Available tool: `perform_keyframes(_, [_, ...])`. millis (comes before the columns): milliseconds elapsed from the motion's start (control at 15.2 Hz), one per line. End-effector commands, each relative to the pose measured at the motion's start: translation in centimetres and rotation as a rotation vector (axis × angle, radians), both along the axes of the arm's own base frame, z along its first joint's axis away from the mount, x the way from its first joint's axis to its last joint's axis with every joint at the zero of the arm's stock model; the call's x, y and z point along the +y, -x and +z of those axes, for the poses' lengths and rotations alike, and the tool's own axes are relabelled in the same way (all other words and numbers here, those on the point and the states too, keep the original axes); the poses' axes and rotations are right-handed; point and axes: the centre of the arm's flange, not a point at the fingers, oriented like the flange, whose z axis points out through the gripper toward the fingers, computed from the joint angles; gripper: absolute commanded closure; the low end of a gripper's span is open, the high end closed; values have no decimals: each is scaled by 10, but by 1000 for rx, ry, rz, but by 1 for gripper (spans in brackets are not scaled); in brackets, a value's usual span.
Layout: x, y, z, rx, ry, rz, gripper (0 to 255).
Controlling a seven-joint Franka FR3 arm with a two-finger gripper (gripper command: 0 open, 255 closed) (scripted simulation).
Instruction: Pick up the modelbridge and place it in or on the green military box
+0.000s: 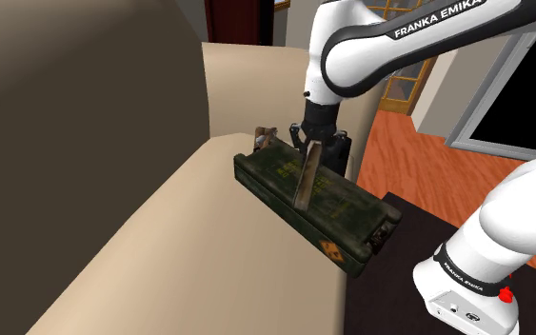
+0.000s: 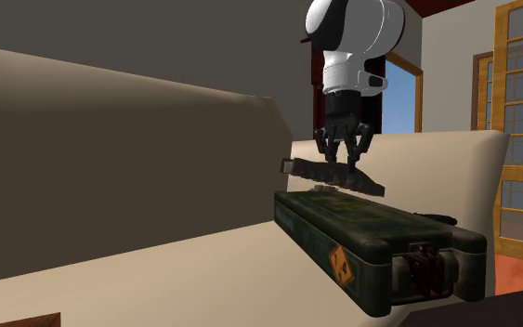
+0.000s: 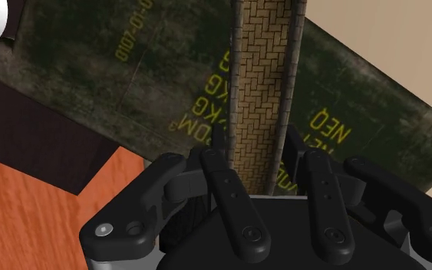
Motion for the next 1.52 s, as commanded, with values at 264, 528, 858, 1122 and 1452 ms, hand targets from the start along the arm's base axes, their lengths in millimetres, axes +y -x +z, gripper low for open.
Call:
perform_keyframes(264, [0, 0, -28, -1, 0, 0, 255])
perform_keyframes(528, [0, 0, -28, -1, 0, 0, 255])
perform_keyframes(858, [0, 0, -28, -1, 0, 0, 0])
perform_keyframes(1122, [0, 0, -28, -1, 0, 0, 0])
perform_keyframes(1452, [-1, -3, 22, -1, 0, 0, 0])
